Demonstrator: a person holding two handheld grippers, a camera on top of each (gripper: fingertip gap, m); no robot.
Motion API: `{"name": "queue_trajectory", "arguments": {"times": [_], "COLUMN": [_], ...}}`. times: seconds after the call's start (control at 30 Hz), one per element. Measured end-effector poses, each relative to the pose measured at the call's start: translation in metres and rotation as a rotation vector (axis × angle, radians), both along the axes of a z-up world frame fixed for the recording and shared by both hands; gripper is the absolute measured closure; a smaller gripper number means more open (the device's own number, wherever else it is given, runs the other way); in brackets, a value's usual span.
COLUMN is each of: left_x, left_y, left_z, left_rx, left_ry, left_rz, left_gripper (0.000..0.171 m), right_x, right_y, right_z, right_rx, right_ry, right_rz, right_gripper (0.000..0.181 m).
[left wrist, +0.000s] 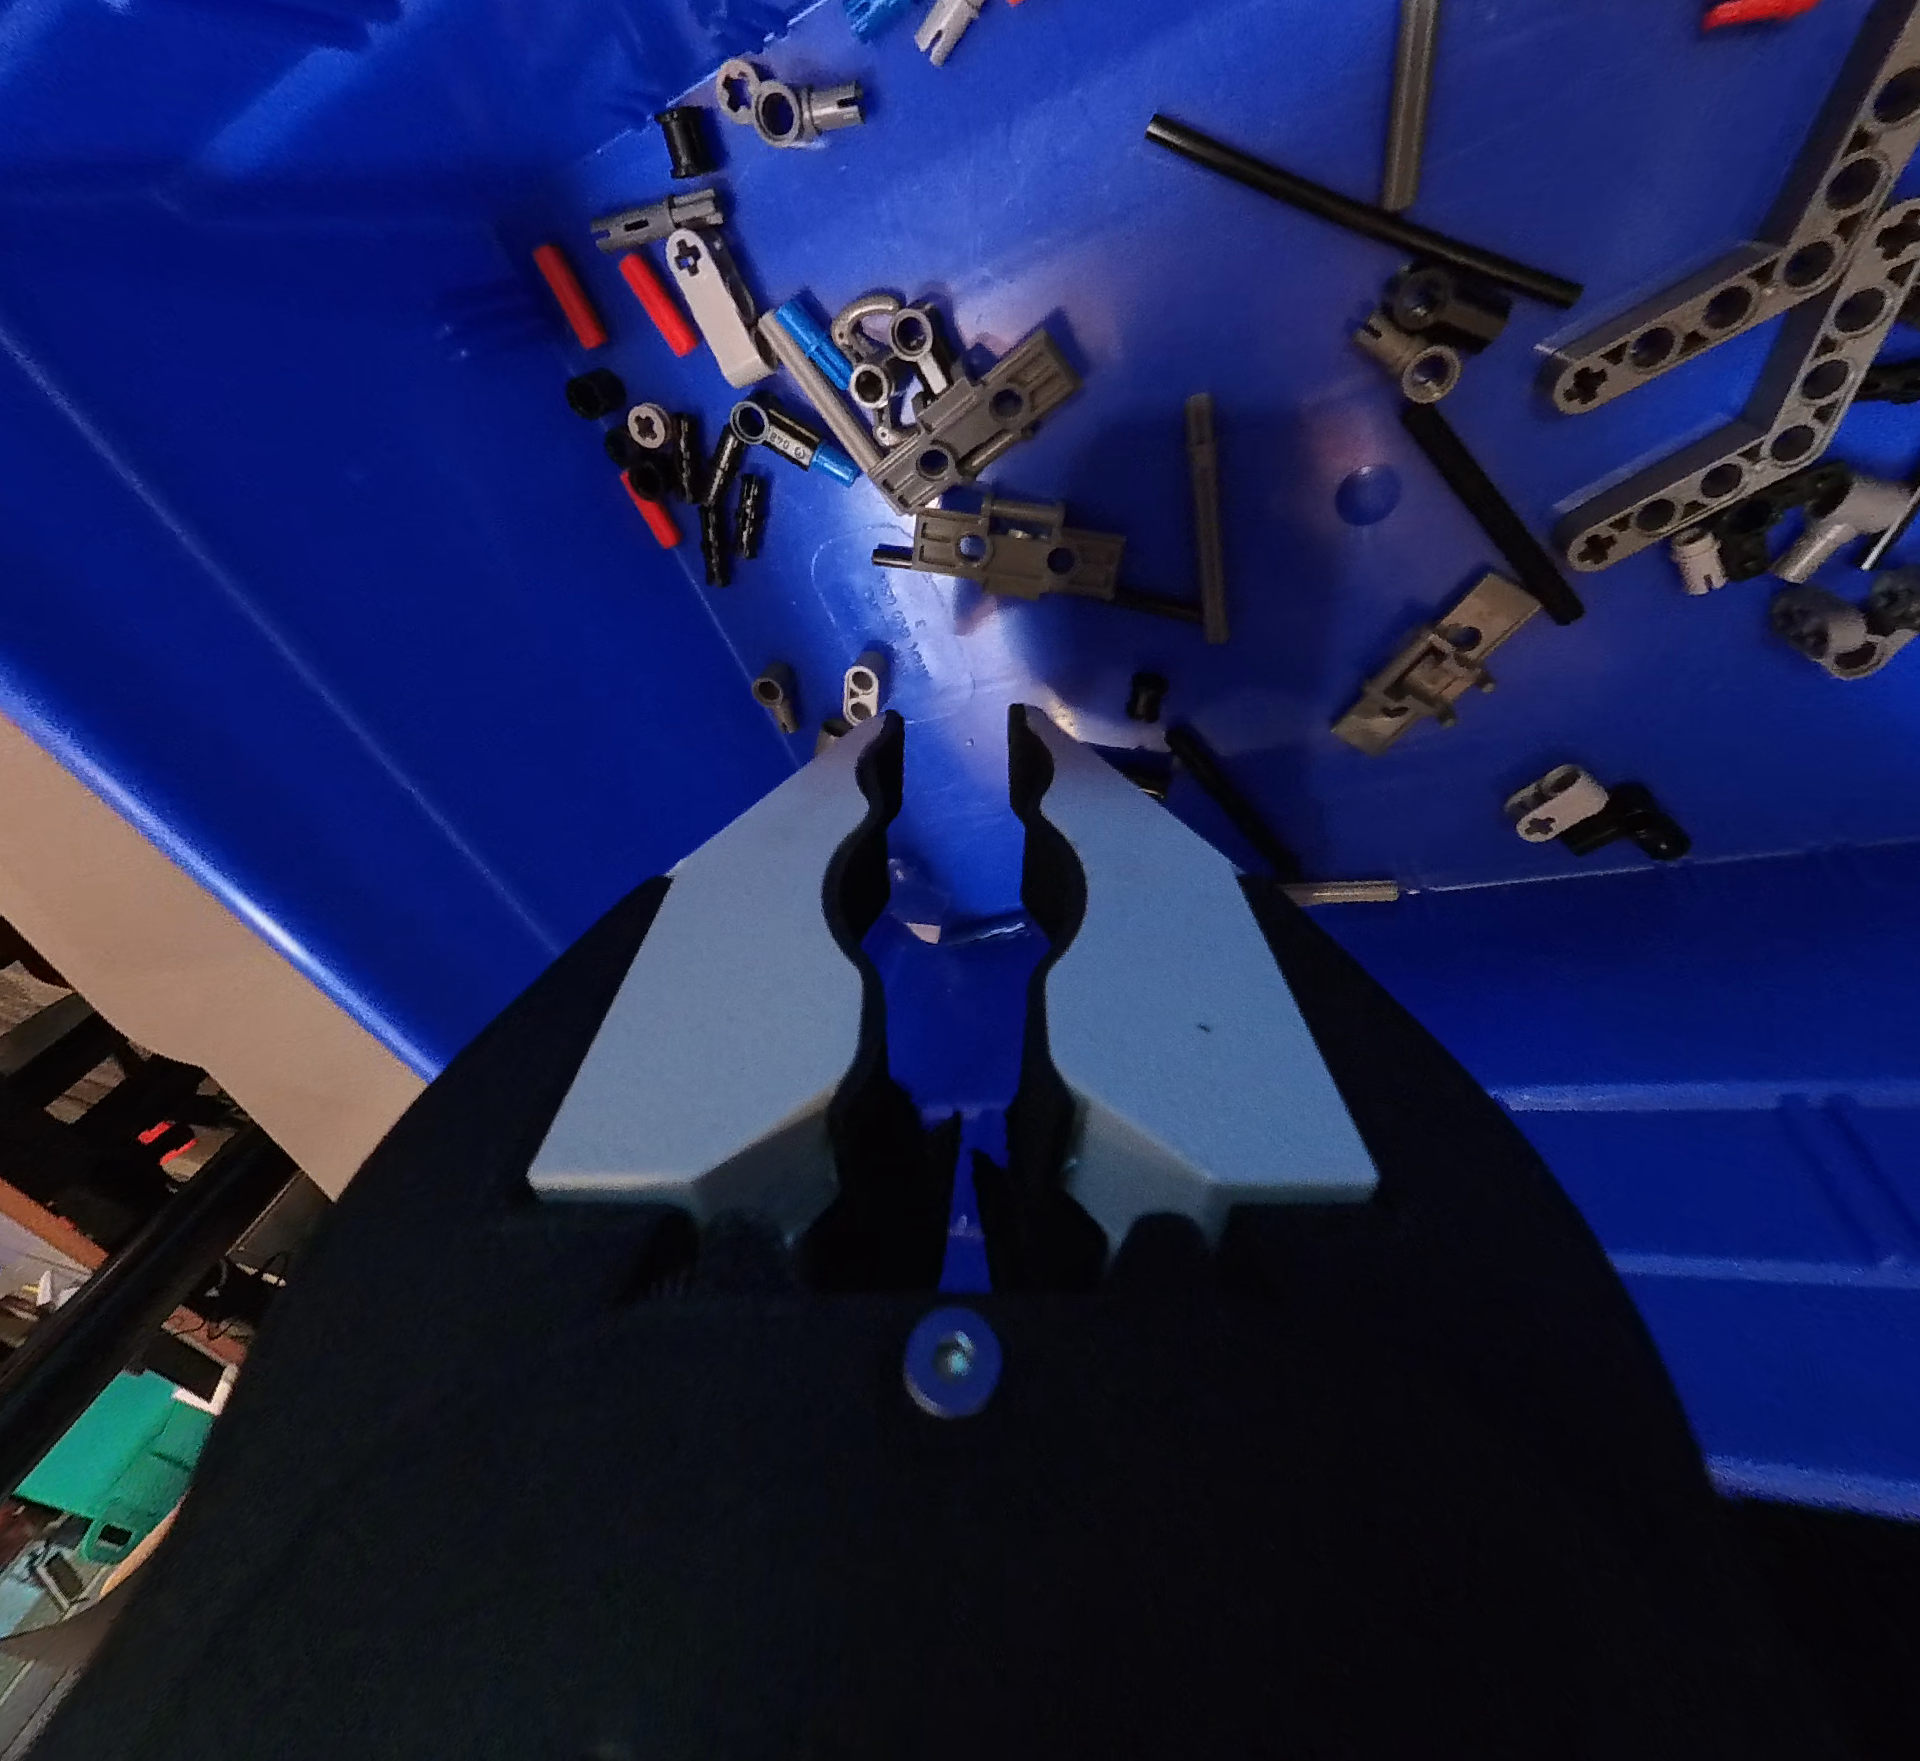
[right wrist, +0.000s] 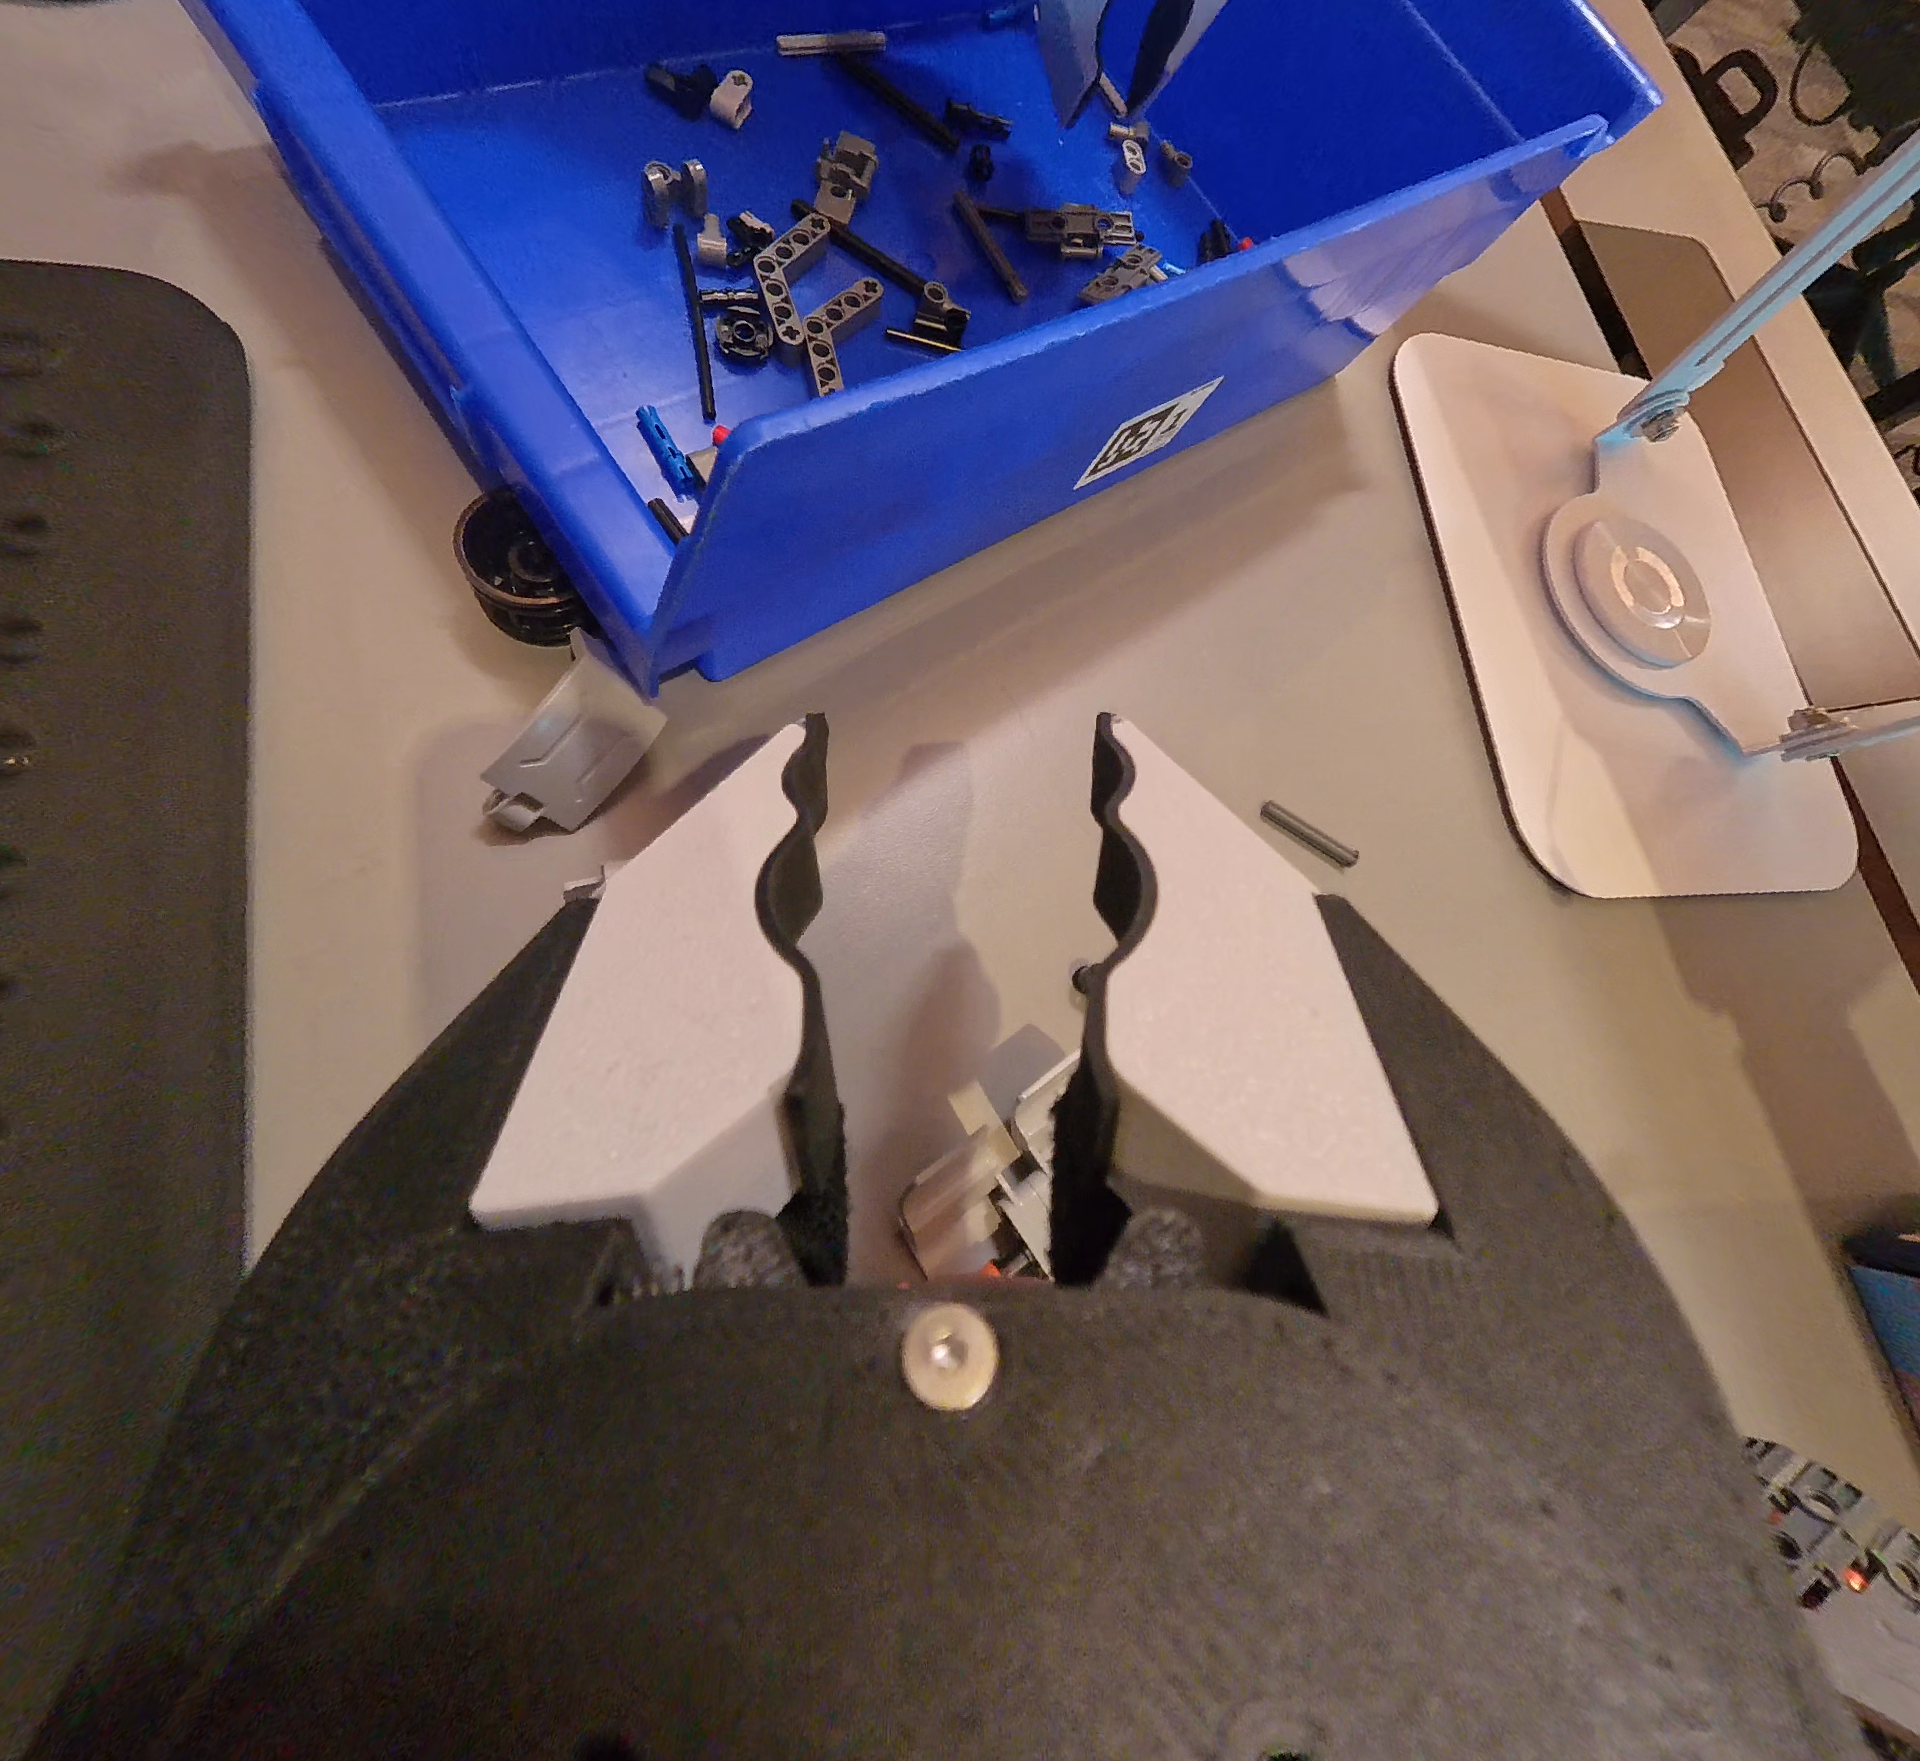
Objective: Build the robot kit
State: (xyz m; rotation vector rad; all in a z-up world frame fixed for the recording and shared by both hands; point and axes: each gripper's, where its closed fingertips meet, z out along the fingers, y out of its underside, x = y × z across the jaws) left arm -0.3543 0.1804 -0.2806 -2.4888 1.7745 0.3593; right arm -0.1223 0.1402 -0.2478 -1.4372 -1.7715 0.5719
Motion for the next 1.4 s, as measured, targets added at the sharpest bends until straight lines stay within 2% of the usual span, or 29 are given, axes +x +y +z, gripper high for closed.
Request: {"name": "queue_trajectory", "arguments": {"times": [0.67, 1.1, 1.4], "left_x": [-0.003, -0.021, -0.010], "left_y": [0.004, 0.013, 0.023], "left_z": [0.004, 0.030, 0.022], "left_rx": [0.024, 0.103, 0.132], "left_ry": [-0.004, -0.033, -0.053], "left_rz": [0.005, 0.053, 0.029], "left_gripper": [0.154, 0.155, 0.150], "right_x": [0.001, 0.002, 0.002], "right_y": [0.003, 0.006, 0.005], "right_z": [-0.001, -0.003, -0.001], "right_rx": [0.004, 0.004, 0.009], "right_ry": [-0.004, -0.009, -0.006], "right_rz": [-0.006, -0.017, -0.015], "right_gripper": [0.132, 0.132, 0.132]}}
